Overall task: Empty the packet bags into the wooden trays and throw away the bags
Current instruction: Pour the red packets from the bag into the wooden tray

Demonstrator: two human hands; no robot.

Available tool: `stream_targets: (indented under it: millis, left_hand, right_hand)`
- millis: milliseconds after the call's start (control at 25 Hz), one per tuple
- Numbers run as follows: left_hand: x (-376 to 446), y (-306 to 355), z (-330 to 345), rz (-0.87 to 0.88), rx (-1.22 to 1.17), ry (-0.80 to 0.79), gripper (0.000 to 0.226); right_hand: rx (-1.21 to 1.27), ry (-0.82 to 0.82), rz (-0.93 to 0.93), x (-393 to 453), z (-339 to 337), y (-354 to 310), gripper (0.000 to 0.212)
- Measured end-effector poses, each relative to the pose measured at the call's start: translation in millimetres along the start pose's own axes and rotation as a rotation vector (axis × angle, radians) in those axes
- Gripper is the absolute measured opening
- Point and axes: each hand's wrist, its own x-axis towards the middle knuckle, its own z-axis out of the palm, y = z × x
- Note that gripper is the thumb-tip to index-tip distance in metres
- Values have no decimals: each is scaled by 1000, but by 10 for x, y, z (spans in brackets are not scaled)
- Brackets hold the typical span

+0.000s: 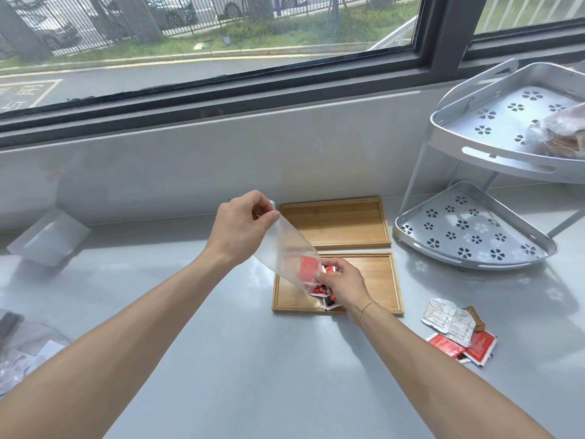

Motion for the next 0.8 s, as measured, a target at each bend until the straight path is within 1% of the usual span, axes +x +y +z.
stream_targets:
  millis: [120, 240, 400, 520, 640, 720, 800]
  left_hand:
    - [-25, -29, -20, 2, 0, 7, 9]
    - [-61, -20, -40, 9, -8, 28, 9]
    - [-193, -23, -25, -21, -68, 26, 13]
    - [-368, -48, 97, -135, -227, -65, 15]
    - [-584, -6, 323, -219, -421, -171, 18]
    - [-709, 77, 540, -245, -503, -239, 20]
    - [-812, 233, 826, -269, -559, -315, 21]
  right_hand:
    - [-30, 17, -9, -8, -24, 3, 21]
    - [8, 3, 1, -56, -73, -38, 21]
    - [65, 12, 14, -238, -319, -114, 10]
    - [77, 29, 45, -440, -681, -143, 12]
    - [96, 25, 25, -695, -1134, -105, 9]
    - [88, 59, 10, -881, -1438, -30, 10]
    - [84, 128, 4, -1085, -1764, 88, 11]
